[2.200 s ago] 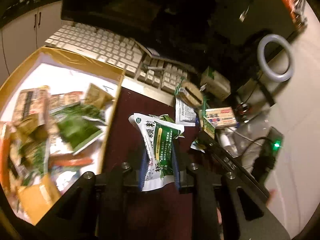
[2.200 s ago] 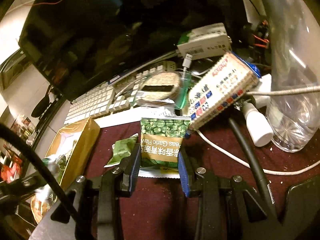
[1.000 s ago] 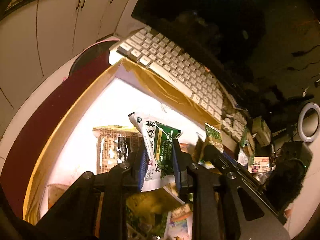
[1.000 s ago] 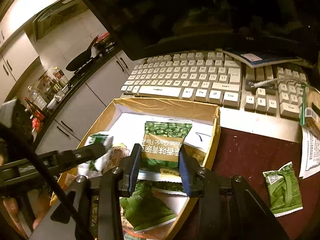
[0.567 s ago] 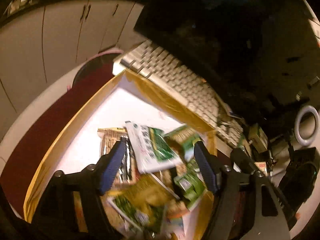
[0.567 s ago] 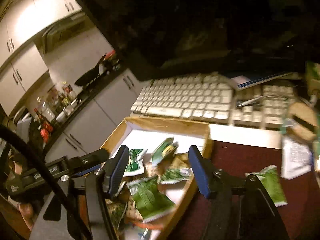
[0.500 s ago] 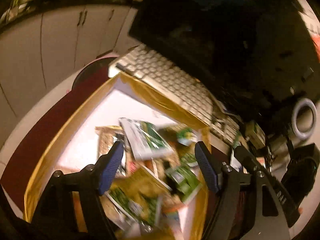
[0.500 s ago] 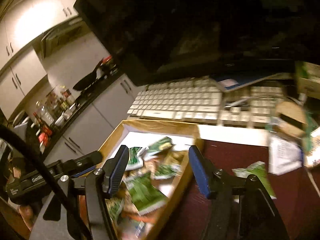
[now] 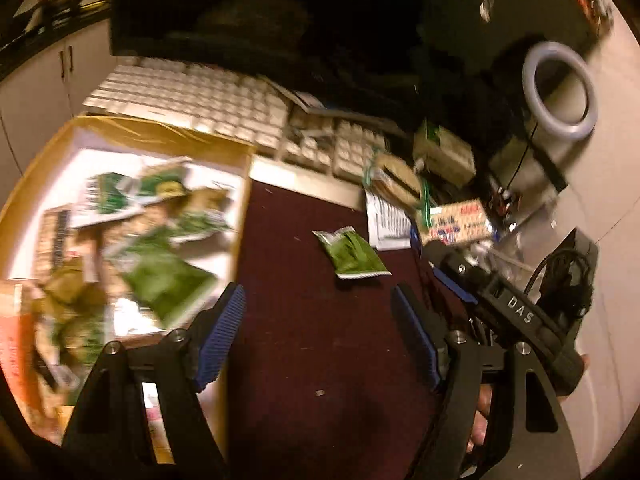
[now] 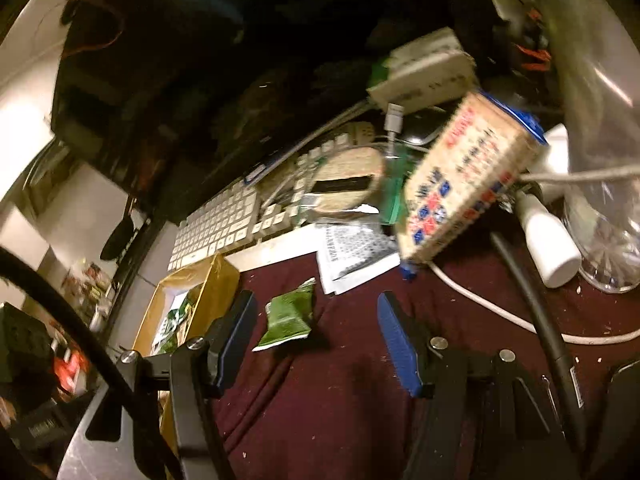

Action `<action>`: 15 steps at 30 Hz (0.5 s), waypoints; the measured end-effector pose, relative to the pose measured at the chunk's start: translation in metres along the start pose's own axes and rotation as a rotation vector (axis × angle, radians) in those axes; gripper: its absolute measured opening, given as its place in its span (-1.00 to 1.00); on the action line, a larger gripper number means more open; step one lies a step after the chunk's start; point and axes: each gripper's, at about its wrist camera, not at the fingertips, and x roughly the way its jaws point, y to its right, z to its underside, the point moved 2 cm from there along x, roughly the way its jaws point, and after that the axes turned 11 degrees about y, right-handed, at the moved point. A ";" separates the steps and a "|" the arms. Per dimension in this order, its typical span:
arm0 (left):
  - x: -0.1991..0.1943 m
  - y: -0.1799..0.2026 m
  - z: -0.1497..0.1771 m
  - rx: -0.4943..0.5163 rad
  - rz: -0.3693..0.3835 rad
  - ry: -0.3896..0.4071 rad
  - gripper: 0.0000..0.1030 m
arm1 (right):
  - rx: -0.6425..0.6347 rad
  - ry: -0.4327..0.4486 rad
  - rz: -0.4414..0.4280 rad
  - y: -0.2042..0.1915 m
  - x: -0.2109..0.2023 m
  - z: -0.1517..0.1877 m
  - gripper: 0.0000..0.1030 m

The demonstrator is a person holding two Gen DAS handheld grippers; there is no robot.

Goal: Organize snacks
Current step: 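Grasp the green pea snack bag on the cloth with the left tool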

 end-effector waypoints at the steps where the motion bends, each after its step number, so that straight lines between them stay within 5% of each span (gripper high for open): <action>1: 0.009 0.006 0.000 0.005 -0.007 -0.013 0.47 | 0.007 0.002 0.003 0.001 0.000 0.000 0.21; 12: 0.092 0.045 -0.011 0.093 -0.166 -0.080 0.42 | 0.060 0.065 0.071 0.020 -0.014 -0.005 0.14; 15: 0.108 0.044 -0.005 0.101 -0.189 -0.090 0.18 | 0.057 0.067 0.070 0.019 -0.014 -0.005 0.14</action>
